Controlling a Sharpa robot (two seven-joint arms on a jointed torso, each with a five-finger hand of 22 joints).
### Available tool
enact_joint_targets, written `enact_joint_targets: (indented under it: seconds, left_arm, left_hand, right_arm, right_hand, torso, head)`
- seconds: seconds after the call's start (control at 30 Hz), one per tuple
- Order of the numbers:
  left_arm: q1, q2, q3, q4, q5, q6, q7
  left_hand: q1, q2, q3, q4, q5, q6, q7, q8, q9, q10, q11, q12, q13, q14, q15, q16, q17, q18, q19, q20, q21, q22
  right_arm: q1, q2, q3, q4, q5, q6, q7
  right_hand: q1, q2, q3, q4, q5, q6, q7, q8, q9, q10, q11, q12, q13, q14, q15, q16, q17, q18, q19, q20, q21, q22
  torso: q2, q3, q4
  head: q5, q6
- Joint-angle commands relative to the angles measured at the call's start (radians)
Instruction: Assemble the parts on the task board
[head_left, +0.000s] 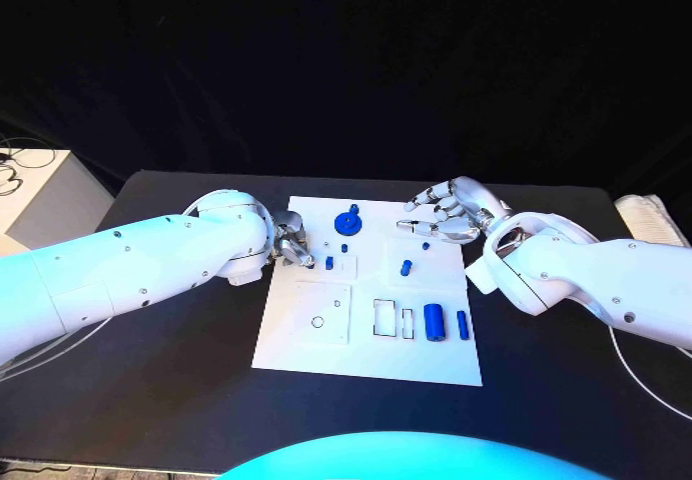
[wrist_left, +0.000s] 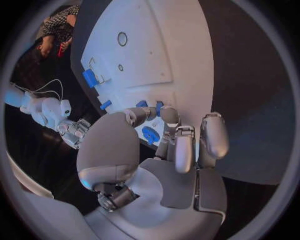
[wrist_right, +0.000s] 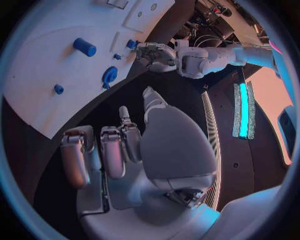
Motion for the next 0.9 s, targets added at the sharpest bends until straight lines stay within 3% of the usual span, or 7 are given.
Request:
enact_joint_targets:
  seconds: [0.03,0.57,0.9]
  left_arm:
    - [-0.007,-0.001,-0.005,0.004,-0.013,0.018,-0.004]
    - [-0.007,0.003,-0.005,0.008,0.01,0.016,-0.002]
    - [-0.007,0.005,-0.005,0.002,0.03,0.002,-0.001]
  left_hand:
    - [-0.012,-0.001,0.187,-0.192,0.008,0.03,-0.023,0.005,0.001,0.007,0.0,0.002,0.0,0.104,-0.005,0.004,0.263,-0.012,0.007,0.003,0.007,0.001]
    - [-0.024,-0.004,0.182,-0.186,0.01,0.032,-0.023,0.004,-0.002,0.011,0.001,0.002,0.002,0.104,-0.005,0.004,0.263,-0.012,0.008,0.002,0.007,0.002]
    - [-0.112,-0.003,0.064,-0.081,-0.018,0.045,-0.038,-0.003,-0.019,0.02,-0.007,-0.003,0.001,0.104,-0.01,0.004,0.263,-0.012,0.006,-0.001,-0.003,-0.003]
  right_arm:
    - [-0.001,0.0,0.0,0.0,-0.01,0.011,0.007]
    - [-0.001,-0.002,0.0,0.001,-0.01,0.01,0.007]
    - [-0.001,-0.003,0.0,0.001,-0.01,0.009,0.007]
  right_hand:
    - [-0.007,-0.001,-0.004,-0.001,0.001,0.005,0.0,0.003,-0.001,-0.006,0.0,-0.003,0.114,0.098,0.001,-0.003,0.24,-0.014,0.107,-0.002,0.002,0.263]
    - [-0.007,-0.001,-0.004,-0.001,0.001,0.005,0.0,0.003,-0.001,-0.006,0.0,-0.003,0.114,0.098,0.001,-0.003,0.24,-0.014,0.107,-0.002,0.002,0.263]
    - [-0.008,0.0,-0.004,-0.001,0.001,0.005,0.0,0.003,-0.001,-0.007,0.0,-0.004,0.113,0.098,0.001,-0.004,0.239,-0.014,0.107,-0.002,0.002,0.263]
  torso:
    - [0.0,-0.0002,0.0]
    - [0.0,0.0011,0.0001]
    - [0.0,0.001,0.0]
  head:
    - [-0.001,0.0]
    - [-0.003,0.0]
    - [-0.005,0.0]
